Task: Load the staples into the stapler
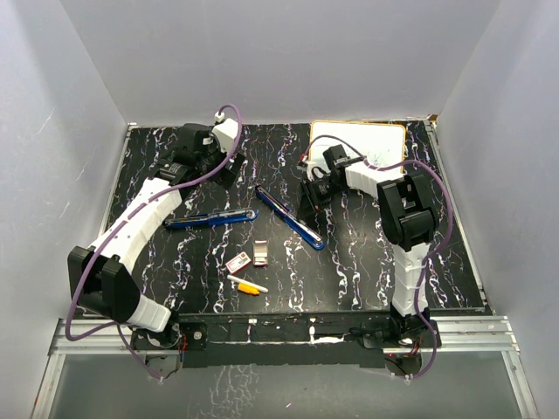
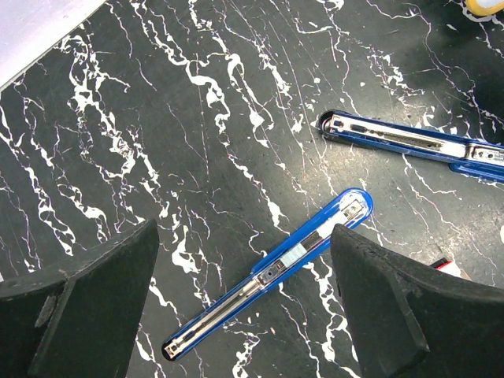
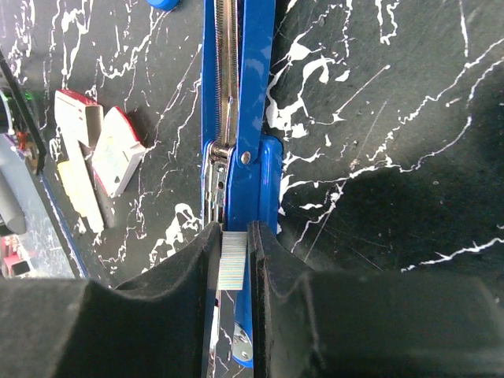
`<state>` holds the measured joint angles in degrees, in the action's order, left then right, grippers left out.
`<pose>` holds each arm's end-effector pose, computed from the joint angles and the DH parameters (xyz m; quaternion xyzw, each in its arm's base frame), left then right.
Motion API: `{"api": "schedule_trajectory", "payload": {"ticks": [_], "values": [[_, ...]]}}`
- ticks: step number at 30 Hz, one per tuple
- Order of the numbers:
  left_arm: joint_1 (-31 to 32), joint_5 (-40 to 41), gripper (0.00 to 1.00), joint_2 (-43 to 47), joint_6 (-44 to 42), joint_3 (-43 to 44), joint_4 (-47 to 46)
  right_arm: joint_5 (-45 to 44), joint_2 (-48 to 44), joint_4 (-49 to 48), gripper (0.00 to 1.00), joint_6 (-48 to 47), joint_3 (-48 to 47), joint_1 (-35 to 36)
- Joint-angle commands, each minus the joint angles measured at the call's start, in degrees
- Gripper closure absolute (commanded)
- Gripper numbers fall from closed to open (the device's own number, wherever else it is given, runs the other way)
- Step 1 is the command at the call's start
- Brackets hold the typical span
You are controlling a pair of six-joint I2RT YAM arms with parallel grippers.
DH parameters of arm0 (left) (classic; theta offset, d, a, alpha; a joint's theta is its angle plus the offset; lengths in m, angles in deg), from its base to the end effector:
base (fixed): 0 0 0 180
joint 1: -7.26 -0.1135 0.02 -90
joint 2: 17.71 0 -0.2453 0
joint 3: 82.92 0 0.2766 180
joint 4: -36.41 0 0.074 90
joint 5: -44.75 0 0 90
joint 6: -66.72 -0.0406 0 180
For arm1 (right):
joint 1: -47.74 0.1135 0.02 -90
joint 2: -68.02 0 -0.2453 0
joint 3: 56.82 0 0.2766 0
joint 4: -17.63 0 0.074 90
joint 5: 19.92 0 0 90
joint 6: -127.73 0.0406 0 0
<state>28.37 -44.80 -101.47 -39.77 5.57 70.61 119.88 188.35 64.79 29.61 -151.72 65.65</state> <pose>0.3441 -0.1325 0.3238 0.2765 0.8183 -0.0169 0.5037 0.3936 0.1598 0.1108 -0.2640 0.8592 0.4264 0.1013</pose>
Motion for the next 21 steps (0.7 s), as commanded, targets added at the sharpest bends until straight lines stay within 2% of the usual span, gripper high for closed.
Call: {"api": "schedule_trajectory", "payload": {"ticks": [1, 13, 21], "values": [[-0.27, -0.9, 0.12, 3.25, -0.19, -0.29, 0.78, -5.54, -0.42, 1.41, 0.79, -2.49, -2.79, -0.51], [-0.22, -1.13, 0.12, 3.19, -0.24, -0.12, 0.87, -15.79, -1.79, 4.13, 0.77, -4.54, -5.28, 1.15], [-0.27, -1.5, 0.12, 2.83, -0.06, 0.24, 1.06, -17.0, -0.8, 7.11, 0.76, -6.0, -7.95, 1.09]]}}
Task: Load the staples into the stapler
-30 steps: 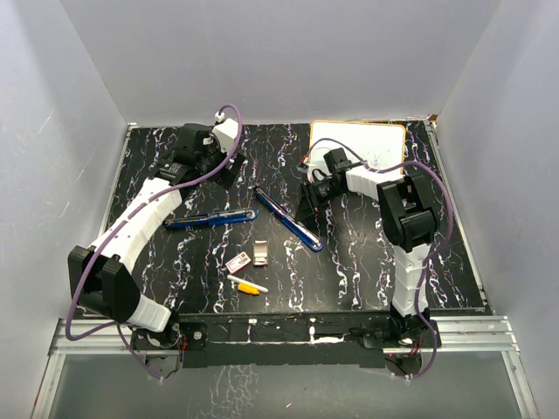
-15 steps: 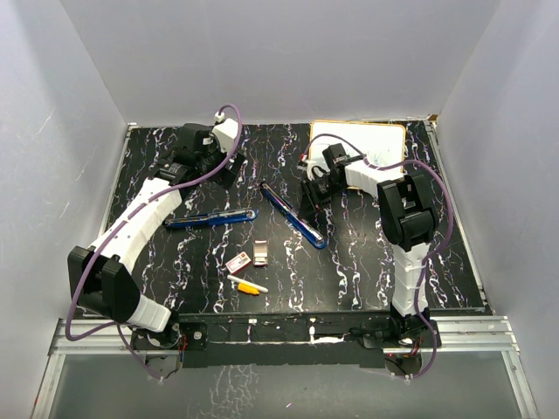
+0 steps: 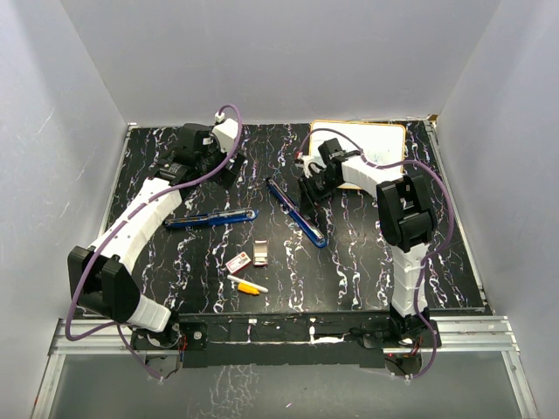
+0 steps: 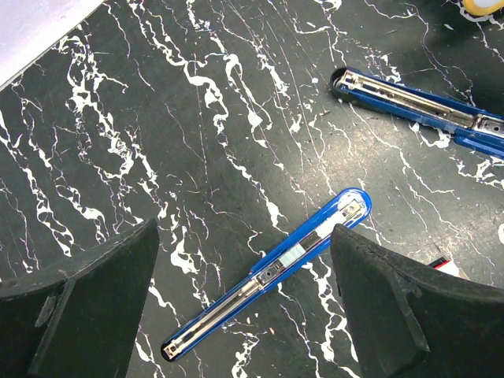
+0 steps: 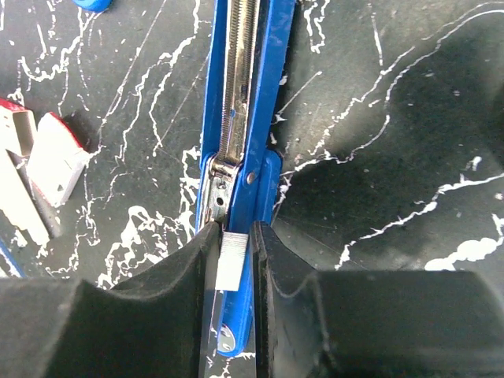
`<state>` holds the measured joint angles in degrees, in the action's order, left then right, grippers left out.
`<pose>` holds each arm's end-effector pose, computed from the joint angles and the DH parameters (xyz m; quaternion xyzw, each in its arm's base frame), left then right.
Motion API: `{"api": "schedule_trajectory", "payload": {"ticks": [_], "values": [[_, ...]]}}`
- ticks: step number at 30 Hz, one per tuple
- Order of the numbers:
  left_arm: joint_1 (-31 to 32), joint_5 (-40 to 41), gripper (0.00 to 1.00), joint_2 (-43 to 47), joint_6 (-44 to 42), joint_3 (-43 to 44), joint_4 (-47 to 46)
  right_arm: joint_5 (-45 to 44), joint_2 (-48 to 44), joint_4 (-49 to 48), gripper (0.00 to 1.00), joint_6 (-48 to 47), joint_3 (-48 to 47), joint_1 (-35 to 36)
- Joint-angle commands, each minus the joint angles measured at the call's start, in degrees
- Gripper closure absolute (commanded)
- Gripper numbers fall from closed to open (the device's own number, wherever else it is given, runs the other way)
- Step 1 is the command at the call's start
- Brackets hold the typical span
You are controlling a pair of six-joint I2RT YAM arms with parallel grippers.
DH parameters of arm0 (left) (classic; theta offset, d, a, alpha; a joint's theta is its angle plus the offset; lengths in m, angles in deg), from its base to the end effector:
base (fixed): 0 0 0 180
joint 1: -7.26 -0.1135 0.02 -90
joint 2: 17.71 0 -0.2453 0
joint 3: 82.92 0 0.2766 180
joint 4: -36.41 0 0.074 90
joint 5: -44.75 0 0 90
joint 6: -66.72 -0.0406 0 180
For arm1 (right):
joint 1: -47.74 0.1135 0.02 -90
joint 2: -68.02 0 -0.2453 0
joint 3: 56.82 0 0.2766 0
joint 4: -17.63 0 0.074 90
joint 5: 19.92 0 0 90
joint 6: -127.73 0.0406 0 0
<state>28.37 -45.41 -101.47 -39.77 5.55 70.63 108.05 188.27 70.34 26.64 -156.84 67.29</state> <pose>0.3439 -0.1329 0.3236 0.2791 0.8176 -0.0215 0.5032 0.4008 0.1688 0.1284 -0.2936 0.8892 0.3312 0.1161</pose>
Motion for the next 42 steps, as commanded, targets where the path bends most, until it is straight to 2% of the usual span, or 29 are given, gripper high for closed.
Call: {"api": "schedule_trajectory", "payload": {"ticks": [1, 14, 33, 42], "values": [[-0.26, -0.93, 0.12, 2.82, -0.04, 0.26, 1.07, -5.15, -0.4, 2.06, 0.75, -3.32, -3.32, -0.5], [-0.27, -1.01, 0.12, 3.3, -0.04, -0.09, 1.16, -3.01, 2.6, 7.63, 0.73, -4.32, -7.06, -0.91], [-0.27, -1.07, 0.12, 4.09, -0.03, -0.53, 1.11, -5.51, 4.25, 13.58, 0.74, -6.63, -13.06, -1.99], [-0.27, -0.89, 0.12, 4.14, -0.21, -0.62, 1.16, -6.03, 0.88, 12.29, 0.74, -8.95, -10.31, -3.95]]}}
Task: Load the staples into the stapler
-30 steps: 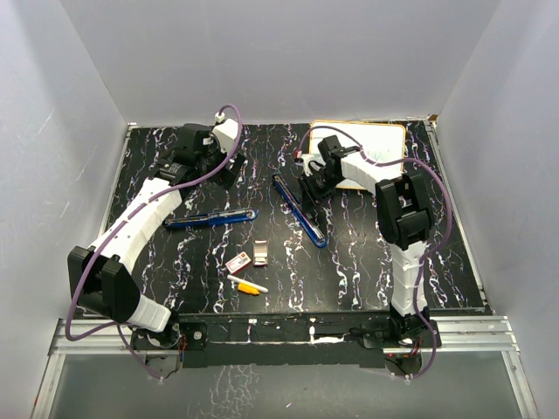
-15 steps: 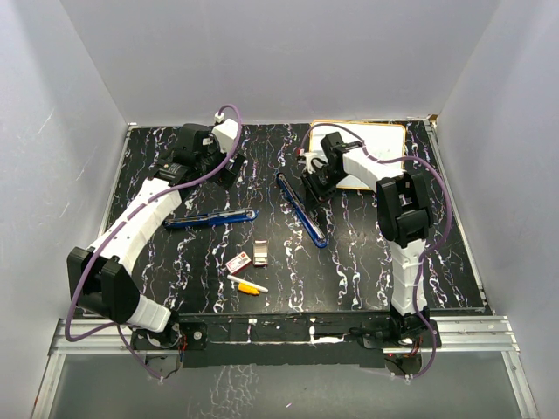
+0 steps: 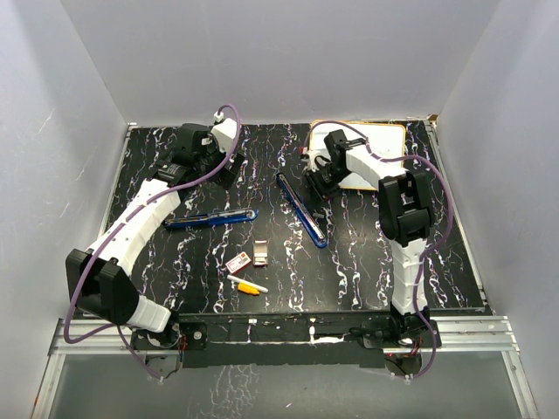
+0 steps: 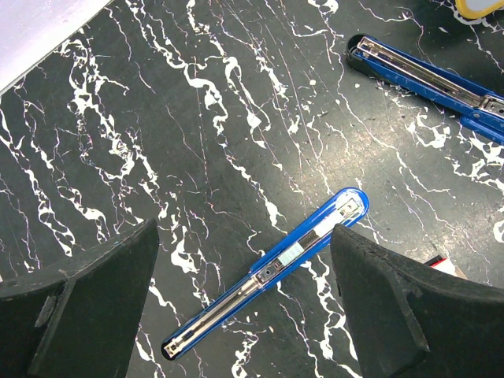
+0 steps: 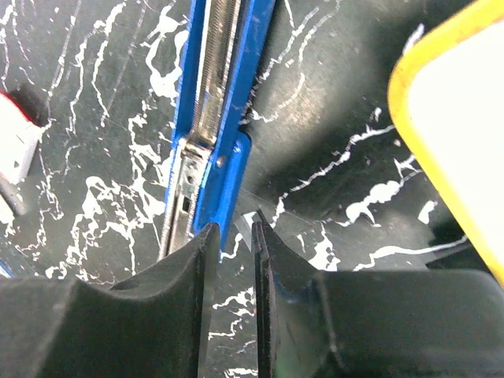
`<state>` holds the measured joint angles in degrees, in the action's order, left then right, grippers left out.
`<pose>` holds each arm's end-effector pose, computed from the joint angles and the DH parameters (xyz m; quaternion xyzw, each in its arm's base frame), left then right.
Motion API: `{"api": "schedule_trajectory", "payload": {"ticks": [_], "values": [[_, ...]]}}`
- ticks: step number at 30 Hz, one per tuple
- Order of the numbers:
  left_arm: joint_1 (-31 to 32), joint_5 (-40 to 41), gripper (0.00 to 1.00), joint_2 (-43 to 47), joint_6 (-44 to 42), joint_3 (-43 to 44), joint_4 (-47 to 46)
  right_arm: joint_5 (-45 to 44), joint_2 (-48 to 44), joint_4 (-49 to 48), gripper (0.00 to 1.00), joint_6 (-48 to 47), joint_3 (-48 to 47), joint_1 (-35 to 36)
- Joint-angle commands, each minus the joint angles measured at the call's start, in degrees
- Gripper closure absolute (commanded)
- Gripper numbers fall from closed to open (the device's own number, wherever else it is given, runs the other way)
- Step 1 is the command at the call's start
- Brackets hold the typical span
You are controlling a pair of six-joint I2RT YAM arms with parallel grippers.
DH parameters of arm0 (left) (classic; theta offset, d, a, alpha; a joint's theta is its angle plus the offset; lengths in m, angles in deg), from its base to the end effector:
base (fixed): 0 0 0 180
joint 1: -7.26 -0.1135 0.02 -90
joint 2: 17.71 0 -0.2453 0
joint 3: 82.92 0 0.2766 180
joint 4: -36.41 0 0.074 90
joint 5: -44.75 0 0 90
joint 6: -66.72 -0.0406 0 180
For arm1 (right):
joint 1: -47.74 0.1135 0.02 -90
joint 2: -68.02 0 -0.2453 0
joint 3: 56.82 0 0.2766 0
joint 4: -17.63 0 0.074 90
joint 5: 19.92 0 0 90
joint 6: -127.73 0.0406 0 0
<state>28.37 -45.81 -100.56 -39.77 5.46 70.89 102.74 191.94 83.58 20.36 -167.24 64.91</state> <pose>0.3404 -0.1318 0.3281 0.2799 0.8146 -0.0247 0.5073 0.4193 0.1525 0.1461 -0.3084 0.9048 0.2798 0.0887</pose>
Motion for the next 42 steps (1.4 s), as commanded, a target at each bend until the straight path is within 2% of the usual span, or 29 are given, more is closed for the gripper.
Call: {"api": "schedule_trajectory", "payload": {"ticks": [1, 7, 13, 19, 31, 36, 42], "values": [[-0.26, -0.54, 0.12, 3.22, -0.22, -0.57, 0.94, -0.95, -3.96, -1.86, 0.73, -3.54, 1.71, -1.61], [-0.27, -0.94, 0.12, 2.96, -0.12, -0.21, 1.0, -1.9, -10.08, -6.86, 0.71, -5.68, 11.6, -1.59], [-0.27, -0.94, 0.12, 3.0, -0.12, 0.19, 1.07, -1.54, -13.65, -9.57, 0.71, -5.48, 16.73, -0.9], [-0.27, -0.77, 0.12, 3.16, -0.12, 0.0, 0.98, -1.61, -13.96, -10.68, 0.72, -4.18, 17.49, 0.97], [-0.27, -0.61, 0.12, 3.15, -0.3, -0.27, 0.99, 1.06, -10.0, -11.71, 0.73, -1.36, 12.67, 7.06], [-0.26, -0.43, 0.12, 3.25, -0.39, -0.36, 1.15, -2.63, -10.69, -12.33, 0.71, -1.83, 11.44, 7.7], [-0.27, -0.55, 0.12, 3.18, -0.39, -0.18, 1.16, -11.94, -18.29, -16.41, 0.6, -7.42, 16.47, 7.57]]}}
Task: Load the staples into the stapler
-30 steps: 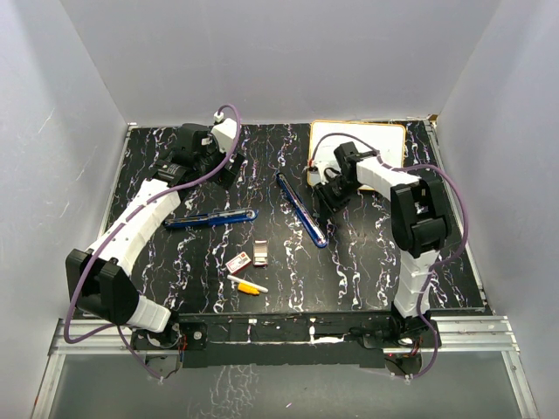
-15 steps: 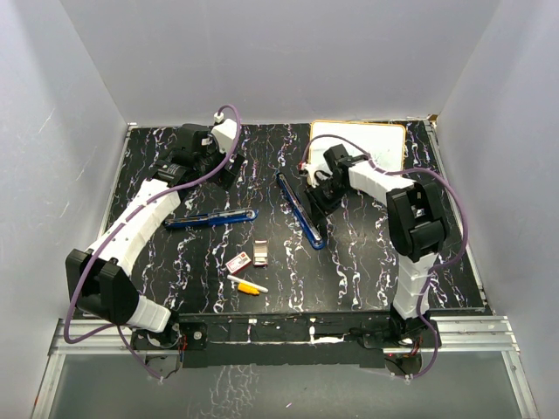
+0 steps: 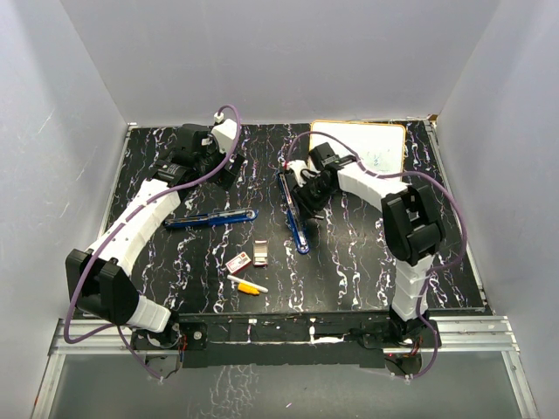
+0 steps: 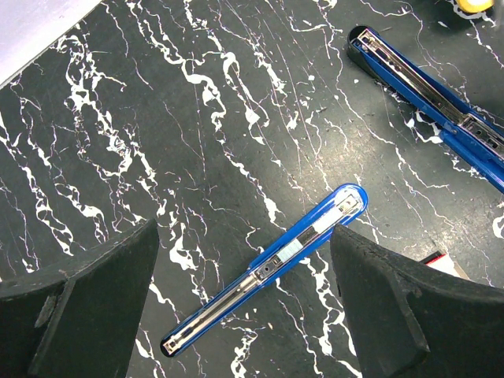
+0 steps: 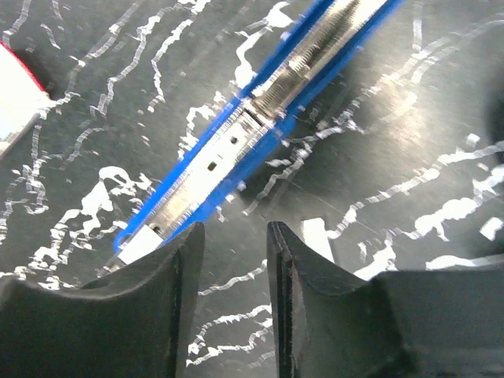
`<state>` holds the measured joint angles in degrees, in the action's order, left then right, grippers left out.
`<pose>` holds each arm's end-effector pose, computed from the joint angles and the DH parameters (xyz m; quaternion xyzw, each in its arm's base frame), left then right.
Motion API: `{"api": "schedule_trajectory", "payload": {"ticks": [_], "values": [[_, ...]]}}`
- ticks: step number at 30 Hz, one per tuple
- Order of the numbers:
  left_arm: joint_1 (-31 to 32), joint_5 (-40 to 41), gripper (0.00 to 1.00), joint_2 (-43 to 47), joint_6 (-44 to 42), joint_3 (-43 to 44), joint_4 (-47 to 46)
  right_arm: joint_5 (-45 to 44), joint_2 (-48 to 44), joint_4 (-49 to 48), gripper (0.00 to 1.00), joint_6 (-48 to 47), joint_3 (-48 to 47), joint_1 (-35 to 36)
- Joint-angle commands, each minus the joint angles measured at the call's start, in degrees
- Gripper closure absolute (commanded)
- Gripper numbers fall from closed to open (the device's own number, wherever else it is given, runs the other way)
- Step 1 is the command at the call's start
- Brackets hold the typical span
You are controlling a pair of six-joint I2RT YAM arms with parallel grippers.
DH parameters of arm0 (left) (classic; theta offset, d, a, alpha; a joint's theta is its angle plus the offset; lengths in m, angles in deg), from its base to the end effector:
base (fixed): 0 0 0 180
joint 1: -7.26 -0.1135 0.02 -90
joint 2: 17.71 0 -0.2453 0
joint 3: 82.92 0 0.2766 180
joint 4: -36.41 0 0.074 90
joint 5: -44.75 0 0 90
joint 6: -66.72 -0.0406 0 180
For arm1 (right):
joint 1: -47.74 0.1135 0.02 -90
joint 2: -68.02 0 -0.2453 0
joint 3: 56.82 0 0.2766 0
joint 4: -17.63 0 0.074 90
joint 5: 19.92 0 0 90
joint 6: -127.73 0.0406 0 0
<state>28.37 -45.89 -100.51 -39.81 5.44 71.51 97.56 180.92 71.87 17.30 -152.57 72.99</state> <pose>0.3396 -0.1316 0.3272 0.2814 0.8169 -0.0249 0.5029 0.3672 0.1939 0.1536 -0.4075 0.8685 0.2408 0.1471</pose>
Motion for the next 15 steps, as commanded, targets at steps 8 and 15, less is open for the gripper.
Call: {"api": "schedule_trajectory", "payload": {"ticks": [8, 15], "values": [[-0.27, -0.9, 0.11, 3.23, -0.34, -0.33, 0.46, -11.66, -12.01, -8.22, 0.45, -12.61, 9.05, -1.48], [-0.25, -1.07, 0.12, 3.24, -0.34, -0.42, 0.38, -11.51, -10.29, -10.2, 0.42, -15.08, 10.98, -1.86]]}}
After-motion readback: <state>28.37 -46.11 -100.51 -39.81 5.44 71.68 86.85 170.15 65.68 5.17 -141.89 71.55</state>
